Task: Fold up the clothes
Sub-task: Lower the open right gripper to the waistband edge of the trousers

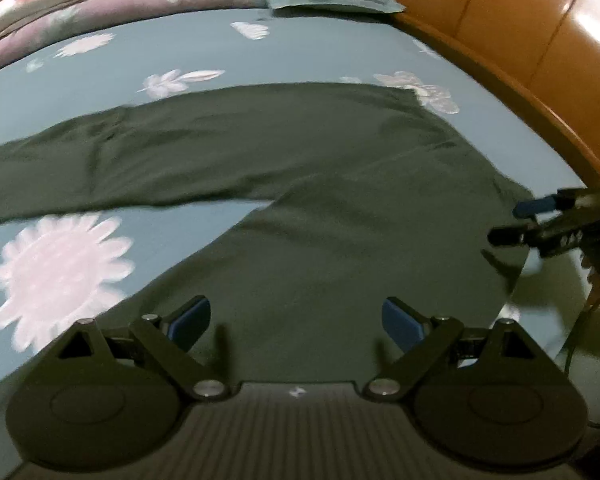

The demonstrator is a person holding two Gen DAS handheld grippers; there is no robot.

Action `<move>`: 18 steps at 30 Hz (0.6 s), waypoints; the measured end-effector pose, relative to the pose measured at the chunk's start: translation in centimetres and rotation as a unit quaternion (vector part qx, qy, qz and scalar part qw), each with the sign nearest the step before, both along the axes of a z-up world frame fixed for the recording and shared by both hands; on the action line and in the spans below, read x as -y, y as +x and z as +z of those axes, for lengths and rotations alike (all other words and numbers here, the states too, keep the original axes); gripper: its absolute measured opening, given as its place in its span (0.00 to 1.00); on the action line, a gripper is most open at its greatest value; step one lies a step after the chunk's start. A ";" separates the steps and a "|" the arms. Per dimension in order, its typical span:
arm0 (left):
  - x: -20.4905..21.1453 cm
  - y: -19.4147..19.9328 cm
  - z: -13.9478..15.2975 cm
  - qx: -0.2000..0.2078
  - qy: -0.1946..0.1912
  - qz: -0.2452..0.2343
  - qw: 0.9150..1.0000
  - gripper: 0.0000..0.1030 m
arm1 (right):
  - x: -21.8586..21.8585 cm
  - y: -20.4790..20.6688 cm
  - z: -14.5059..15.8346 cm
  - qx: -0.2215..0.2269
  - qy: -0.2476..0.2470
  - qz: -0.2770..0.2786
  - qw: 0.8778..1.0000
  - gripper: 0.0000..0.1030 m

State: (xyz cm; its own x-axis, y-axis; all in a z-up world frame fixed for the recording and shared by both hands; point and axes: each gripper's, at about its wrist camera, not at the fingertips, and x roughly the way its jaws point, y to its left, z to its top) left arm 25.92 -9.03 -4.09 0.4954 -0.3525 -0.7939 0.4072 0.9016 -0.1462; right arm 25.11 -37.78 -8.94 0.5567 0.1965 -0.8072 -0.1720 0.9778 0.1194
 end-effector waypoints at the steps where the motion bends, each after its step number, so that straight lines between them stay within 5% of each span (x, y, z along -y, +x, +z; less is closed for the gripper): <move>1: 0.7 0.4 0.0 0.003 0.001 -0.004 1.000 0.90 | 0.5 0.4 0.6 0.010 0.009 0.000 1.000 1.00; 10: 4.7 1.9 -1.0 -0.004 0.014 -0.010 1.000 0.90 | 2.3 7.3 1.3 0.046 0.072 0.024 0.996 1.00; 15: 4.9 2.2 -1.6 -0.012 0.023 -0.001 1.000 0.90 | -0.1 10.4 0.2 0.044 0.121 0.052 0.990 1.00; 18: 4.9 2.5 -2.0 -0.016 0.024 -0.001 1.000 0.90 | -1.8 11.6 -0.7 0.036 0.104 0.066 0.992 1.00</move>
